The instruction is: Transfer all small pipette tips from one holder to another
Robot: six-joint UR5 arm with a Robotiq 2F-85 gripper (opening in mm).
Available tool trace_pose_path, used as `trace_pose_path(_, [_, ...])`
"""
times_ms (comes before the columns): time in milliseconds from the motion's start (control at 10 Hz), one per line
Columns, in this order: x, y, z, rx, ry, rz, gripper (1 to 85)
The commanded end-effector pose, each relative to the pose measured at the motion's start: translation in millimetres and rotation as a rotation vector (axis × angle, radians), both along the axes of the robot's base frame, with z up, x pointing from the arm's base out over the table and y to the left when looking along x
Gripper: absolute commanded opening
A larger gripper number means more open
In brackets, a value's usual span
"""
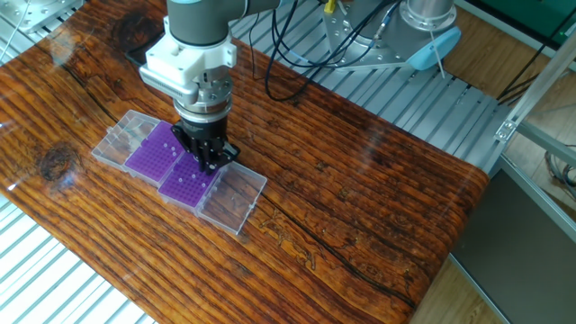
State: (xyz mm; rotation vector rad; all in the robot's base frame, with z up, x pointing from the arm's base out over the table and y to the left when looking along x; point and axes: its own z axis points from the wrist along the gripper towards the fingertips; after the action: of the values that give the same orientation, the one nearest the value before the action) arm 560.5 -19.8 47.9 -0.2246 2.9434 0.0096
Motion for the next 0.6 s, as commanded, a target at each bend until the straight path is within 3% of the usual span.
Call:
trace_pose_path(0, [0.5,1.6,-0.9,0.011,-0.003,-0.003,19.0])
trace_pose_path(500, [1.5,0.5,-4.5,0.011,-0.008,0.006,18.7])
